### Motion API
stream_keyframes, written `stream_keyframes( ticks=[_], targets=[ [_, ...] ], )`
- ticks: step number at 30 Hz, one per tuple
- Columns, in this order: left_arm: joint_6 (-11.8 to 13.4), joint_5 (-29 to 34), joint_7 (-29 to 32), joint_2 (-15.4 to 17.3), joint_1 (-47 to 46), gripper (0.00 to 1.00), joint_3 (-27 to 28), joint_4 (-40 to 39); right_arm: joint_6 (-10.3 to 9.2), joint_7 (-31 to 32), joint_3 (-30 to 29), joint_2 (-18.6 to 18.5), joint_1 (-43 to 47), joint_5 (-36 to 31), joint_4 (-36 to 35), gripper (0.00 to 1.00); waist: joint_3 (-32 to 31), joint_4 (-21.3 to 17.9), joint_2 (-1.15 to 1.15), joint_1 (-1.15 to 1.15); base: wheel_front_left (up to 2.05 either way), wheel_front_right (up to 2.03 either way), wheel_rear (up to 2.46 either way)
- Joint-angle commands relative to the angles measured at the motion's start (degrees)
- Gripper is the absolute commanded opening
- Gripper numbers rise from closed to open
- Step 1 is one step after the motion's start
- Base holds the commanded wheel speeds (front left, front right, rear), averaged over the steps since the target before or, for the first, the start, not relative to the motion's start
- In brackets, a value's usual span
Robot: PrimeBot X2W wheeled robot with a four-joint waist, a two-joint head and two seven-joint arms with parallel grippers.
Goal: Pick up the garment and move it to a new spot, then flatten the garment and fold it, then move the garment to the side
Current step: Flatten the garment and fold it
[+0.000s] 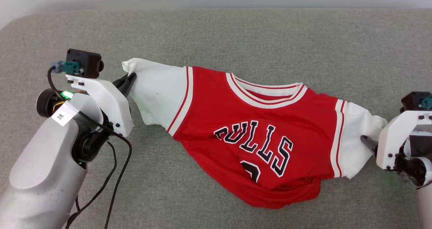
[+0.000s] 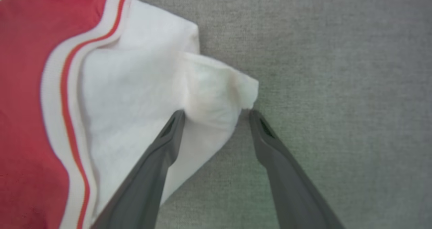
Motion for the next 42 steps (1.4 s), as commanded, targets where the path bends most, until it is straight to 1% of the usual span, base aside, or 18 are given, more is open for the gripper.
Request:
stream_keyframes(
  ticks=[1,3,4,5,6,9,12,17,20,24,31,33,39,42],
  targets=[
    [-0.06,-0.05,-0.26,0.15,-0.29,0.00,0.06,0.09,-0.02,1.18,0.82,1.05,-0.08,0.19,2.18,1.00,0.29,0.07,0.00,0.00,0.00,0.00,0.00],
    [-0.16,-0.08,-0.39,0.25,-0.38,0.00,-0.01,0.34,-0.02,3.21,1.21,1.91,0.13,0.64,4.38,1.00,0.44,-0.01,0.00,0.00,0.00,0.00,0.00],
    [-0.24,-0.14,-0.44,0.27,-0.45,0.00,-0.05,0.44,-0.01,4.11,1.41,2.21,0.29,0.84,5.30,0.46,0.48,-0.03,0.00,0.00,0.00,0.00,0.00],
    [-0.27,-0.15,-0.49,0.29,-0.56,0.00,-0.11,0.52,-0.01,4.80,1.61,2.54,0.33,1.13,5.97,0.20,0.51,-0.05,0.00,0.00,0.00,0.00,0.00],
    [-0.35,-0.17,-0.55,0.30,-0.60,0.00,-0.14,0.63,0.01,4.92,1.65,2.68,0.09,1.24,6.34,0.00,0.51,-0.08,0.00,0.00,0.00,0.00,0.00],
    [-0.60,-0.31,-0.71,0.28,-0.74,0.00,-0.31,1.01,-0.01,4.01,1.55,2.04,-1.25,1.72,6.37,0.00,0.30,-0.17,0.00,0.00,0.00,0.00,0.00],
    [-0.89,-0.65,-1.16,0.03,-0.70,0.00,-0.27,1.80,-0.02,1.97,1.66,0.65,-3.14,1.81,4.99,0.00,-0.56,-0.31,0.00,0.00,0.00,0.00,0.00],
    [-0.88,-0.25,-3.24,-0.04,-1.58,0.00,0.24,3.66,-0.03,-3.75,1.50,-1.73,-6.52,1.76,1.66,0.00,-2.90,-0.67,0.00,0.00,0.00,0.00,0.00],
    [-0.40,0.41,-5.11,0.07,-2.69,0.00,0.84,4.42,-0.03,-7.02,1.35,-2.62,-7.94,1.60,0.35,0.00,-4.50,-0.95,0.00,0.00,0.00,0.00,0.00],
    [-0.85,0.47,-7.03,-0.22,-4.66,0.00,1.39,5.77,-0.03,-11.28,0.94,-3.23,-11.28,0.67,-1.05,0.00,-5.98,-1.38,0.00,0.00,0.00,0.00,0.00],
    [-1.37,1.49,-12.95,-0.53,-11.73,0.00,3.46,10.75,-0.03,-16.86,0.03,-2.06,-20.08,-1.98,-1.10,0.00,-6.27,-2.38,0.00,0.00,0.00,0.00,0.00],
    [-1.67,1.33,-15.41,-1.29,-14.44,0.00,4.23,12.26,-0.04,-18.19,0.57,-2.53,-23.20,-3.21,-0.57,0.00,-5.75,-2.46,0.00,0.00,0.00,0.00,0.00],
    [-2.32,3.21,-21.41,-1.98,-24.36,0.00,5.16,18.47,-0.04,-23.35,1.69,-1.86,-33.98,-4.83,1.18,0.00,-2.64,-3.17,0.00,0.00,0.00,0.00,0.00],
    [-2.43,4.36,-23.91,-1.88,-29.85,0.00,5.29,21.56,-0.04,-25.97,3.05,-2.43,-39.68,-6.02,2.58,0.00,-0.35,-3.51,0.00,0.00,0.00,0.00,0.00]
  ],
)
